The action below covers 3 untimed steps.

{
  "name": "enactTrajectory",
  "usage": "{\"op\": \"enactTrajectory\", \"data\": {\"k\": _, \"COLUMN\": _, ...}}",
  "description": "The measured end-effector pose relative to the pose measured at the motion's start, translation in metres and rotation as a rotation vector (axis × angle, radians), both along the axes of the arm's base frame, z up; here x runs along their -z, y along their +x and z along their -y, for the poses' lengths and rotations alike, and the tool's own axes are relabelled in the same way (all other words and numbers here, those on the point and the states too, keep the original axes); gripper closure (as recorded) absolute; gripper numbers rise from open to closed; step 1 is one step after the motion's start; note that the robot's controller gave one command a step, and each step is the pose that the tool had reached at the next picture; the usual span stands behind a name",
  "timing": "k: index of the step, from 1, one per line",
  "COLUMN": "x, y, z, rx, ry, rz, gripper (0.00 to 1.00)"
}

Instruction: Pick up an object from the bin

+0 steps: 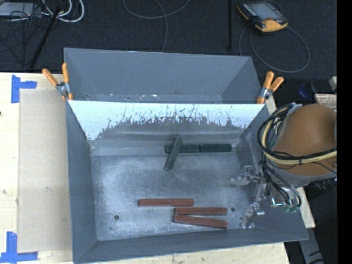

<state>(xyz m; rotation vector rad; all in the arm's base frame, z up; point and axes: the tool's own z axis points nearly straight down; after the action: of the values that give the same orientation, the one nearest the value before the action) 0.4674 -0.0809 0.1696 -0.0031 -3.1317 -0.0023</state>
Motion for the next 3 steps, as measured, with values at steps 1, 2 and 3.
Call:
{"op": "enactTrajectory", "data": {"k": 1, "x": -0.003, "y": 0.002, "z": 0.0, "rx": -0.003, "ry": -0.001, "rz": 0.008, "gripper": 0.0}}
{"op": "enactTrajectory", "data": {"k": 2, "x": 0.09, "y": 0.03, "z": -0.05, "rx": -0.111, "ry": -0.005, "rz": 0.001, "gripper": 1.0}}
{"op": "enactTrajectory", "data": {"k": 3, "x": 0.09, "y": 0.03, "z": -0.05, "rx": -0.111, "ry": -0.005, "rz": 0.001, "gripper": 1.0}}
